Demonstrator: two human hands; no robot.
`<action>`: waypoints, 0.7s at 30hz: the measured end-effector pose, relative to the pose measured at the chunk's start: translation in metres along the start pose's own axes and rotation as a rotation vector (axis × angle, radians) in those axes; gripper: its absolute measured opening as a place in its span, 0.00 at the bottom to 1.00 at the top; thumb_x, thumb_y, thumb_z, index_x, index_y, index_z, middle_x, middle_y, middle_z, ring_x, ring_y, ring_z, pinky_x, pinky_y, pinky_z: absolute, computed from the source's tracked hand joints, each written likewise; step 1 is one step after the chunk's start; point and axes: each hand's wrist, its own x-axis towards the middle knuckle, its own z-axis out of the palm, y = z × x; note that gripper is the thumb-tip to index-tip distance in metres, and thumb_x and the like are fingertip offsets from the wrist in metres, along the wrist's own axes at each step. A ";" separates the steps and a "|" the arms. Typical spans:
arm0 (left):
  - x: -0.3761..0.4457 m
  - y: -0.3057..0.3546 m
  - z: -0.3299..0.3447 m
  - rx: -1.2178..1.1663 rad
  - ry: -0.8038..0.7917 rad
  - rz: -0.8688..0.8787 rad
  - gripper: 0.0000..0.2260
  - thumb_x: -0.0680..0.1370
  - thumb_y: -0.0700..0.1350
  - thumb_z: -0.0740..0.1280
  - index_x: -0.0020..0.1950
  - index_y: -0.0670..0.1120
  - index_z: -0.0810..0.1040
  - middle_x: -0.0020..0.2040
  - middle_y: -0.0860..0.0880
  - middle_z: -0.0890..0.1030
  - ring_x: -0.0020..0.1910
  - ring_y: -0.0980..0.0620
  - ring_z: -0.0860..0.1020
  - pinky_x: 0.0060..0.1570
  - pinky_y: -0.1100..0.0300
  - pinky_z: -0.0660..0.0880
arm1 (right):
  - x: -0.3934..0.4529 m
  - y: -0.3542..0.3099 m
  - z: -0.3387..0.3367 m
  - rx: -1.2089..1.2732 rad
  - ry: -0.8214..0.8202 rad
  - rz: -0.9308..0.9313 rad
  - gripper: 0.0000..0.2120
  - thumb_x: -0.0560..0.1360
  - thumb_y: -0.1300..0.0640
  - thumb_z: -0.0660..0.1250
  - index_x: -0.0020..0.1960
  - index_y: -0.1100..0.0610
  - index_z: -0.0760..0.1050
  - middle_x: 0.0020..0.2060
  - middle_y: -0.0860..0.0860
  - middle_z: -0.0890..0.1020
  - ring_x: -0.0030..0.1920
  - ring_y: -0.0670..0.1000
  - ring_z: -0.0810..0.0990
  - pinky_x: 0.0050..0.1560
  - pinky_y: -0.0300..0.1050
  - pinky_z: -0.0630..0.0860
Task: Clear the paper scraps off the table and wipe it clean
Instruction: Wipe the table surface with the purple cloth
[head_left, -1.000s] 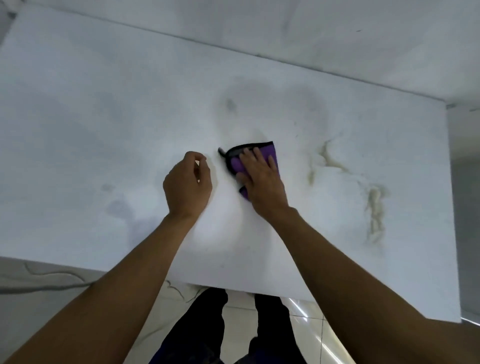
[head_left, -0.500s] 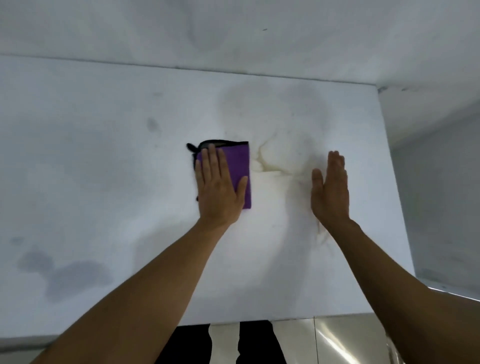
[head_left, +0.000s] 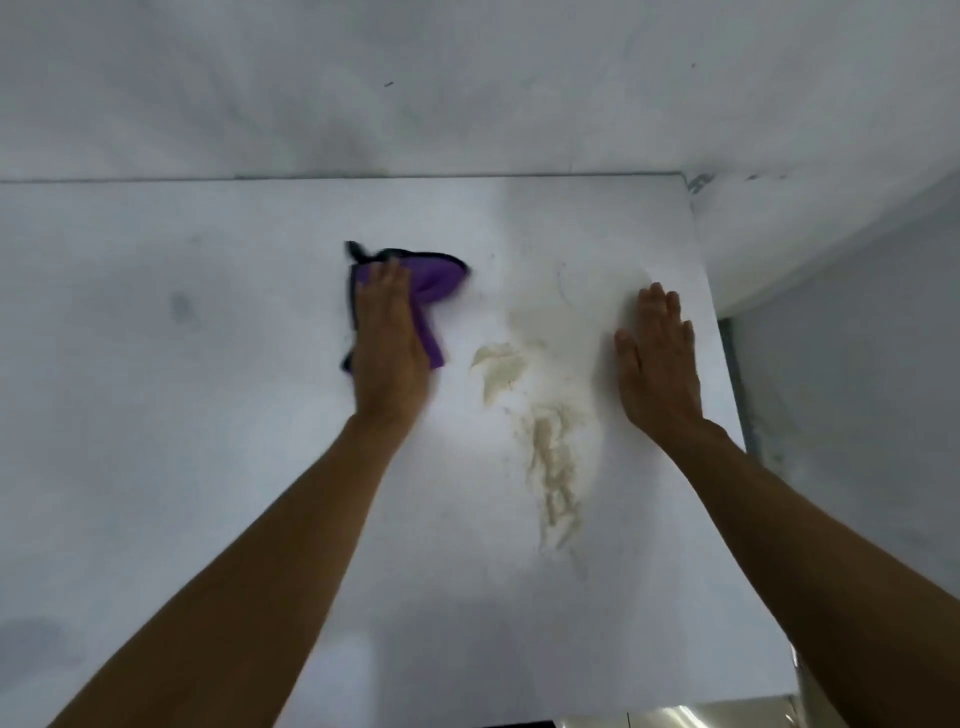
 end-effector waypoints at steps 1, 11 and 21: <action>0.008 -0.012 -0.001 0.080 -0.020 -0.055 0.23 0.83 0.42 0.51 0.76 0.34 0.66 0.76 0.36 0.68 0.76 0.37 0.63 0.77 0.39 0.56 | 0.006 0.007 0.000 -0.029 0.001 0.008 0.29 0.84 0.48 0.45 0.81 0.57 0.44 0.81 0.51 0.45 0.80 0.49 0.40 0.79 0.50 0.38; 0.050 0.068 0.067 -0.041 -0.177 0.126 0.20 0.80 0.36 0.59 0.73 0.37 0.71 0.72 0.39 0.73 0.74 0.38 0.68 0.77 0.49 0.56 | 0.016 0.024 -0.001 0.110 0.001 0.032 0.31 0.82 0.46 0.45 0.81 0.56 0.43 0.81 0.50 0.45 0.79 0.46 0.39 0.79 0.48 0.37; 0.088 0.118 0.117 -0.142 -0.509 0.407 0.20 0.82 0.41 0.53 0.72 0.40 0.72 0.74 0.41 0.71 0.73 0.47 0.67 0.75 0.60 0.56 | 0.016 0.033 -0.005 0.242 -0.004 -0.030 0.29 0.83 0.49 0.46 0.81 0.56 0.44 0.81 0.48 0.46 0.79 0.44 0.39 0.78 0.44 0.35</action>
